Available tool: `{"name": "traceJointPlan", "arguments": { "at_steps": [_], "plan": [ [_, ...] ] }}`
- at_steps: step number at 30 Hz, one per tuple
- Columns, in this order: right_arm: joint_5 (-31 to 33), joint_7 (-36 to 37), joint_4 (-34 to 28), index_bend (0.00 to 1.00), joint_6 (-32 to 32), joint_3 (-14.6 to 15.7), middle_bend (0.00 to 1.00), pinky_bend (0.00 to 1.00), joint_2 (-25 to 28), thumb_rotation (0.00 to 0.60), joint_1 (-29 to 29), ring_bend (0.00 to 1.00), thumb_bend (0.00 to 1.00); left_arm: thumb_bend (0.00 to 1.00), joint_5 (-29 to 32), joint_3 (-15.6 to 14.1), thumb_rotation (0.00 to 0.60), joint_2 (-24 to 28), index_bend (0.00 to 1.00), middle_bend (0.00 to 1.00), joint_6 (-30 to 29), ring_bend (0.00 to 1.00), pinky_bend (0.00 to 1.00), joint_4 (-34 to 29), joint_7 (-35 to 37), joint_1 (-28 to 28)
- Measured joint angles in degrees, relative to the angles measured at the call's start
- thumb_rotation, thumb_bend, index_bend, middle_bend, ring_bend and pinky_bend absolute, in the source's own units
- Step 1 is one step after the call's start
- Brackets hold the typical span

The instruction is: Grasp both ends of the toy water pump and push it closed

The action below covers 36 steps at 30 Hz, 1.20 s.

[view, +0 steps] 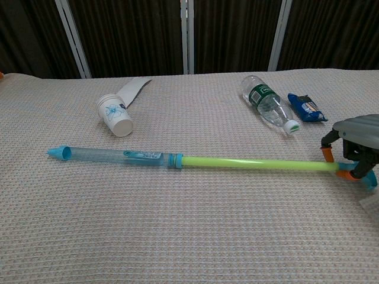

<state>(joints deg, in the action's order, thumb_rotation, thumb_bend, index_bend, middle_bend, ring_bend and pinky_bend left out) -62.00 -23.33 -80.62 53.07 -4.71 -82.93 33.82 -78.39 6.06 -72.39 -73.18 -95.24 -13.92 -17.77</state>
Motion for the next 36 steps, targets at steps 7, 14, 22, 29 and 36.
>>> {"name": "traceJointPlan", "arguments": {
  "at_steps": [7, 14, 22, 29, 36],
  "plan": [
    [1.1, -1.2, -1.3, 0.67, -0.2, -0.3, 1.0, 1.0, 1.1, 0.6, 0.4, 1.0, 0.42, 0.0, 3.8, 2.2, 0.6, -5.1, 0.34, 0.91, 14.9, 0.88, 0.98, 11.5, 3.6, -8.5],
    [1.7, -1.9, -1.9, 0.67, -0.2, -0.2, 1.0, 1.0, 1.5, 0.6, 0.6, 1.0, 0.42, 0.19, 8.6, 3.3, 0.6, -11.2, 0.35, 0.91, 23.5, 0.88, 0.98, 17.9, 4.5, -14.8],
    [1.9, -2.6, -2.5, 0.67, 0.2, -0.1, 1.0, 1.0, 1.8, 0.6, 0.7, 1.0, 0.42, 0.29, 11.1, 3.7, 0.6, -14.7, 0.38, 0.91, 25.5, 0.88, 0.98, 22.0, 2.7, -17.6],
    [2.2, -2.8, -3.2, 0.67, 0.5, -0.1, 1.0, 1.0, 2.1, 0.6, 0.8, 1.0, 0.42, 0.33, 13.5, 3.4, 0.6, -15.4, 0.38, 0.91, 27.2, 0.88, 0.98, 22.8, 1.0, -19.1],
    [2.4, -2.9, -3.3, 0.67, 0.6, -0.1, 1.0, 1.0, 2.2, 0.6, 0.9, 1.0, 0.42, 0.33, 15.4, 3.0, 0.6, -16.1, 0.39, 0.9, 28.1, 0.88, 0.98, 23.0, -0.2, -20.3]
  ]
}}
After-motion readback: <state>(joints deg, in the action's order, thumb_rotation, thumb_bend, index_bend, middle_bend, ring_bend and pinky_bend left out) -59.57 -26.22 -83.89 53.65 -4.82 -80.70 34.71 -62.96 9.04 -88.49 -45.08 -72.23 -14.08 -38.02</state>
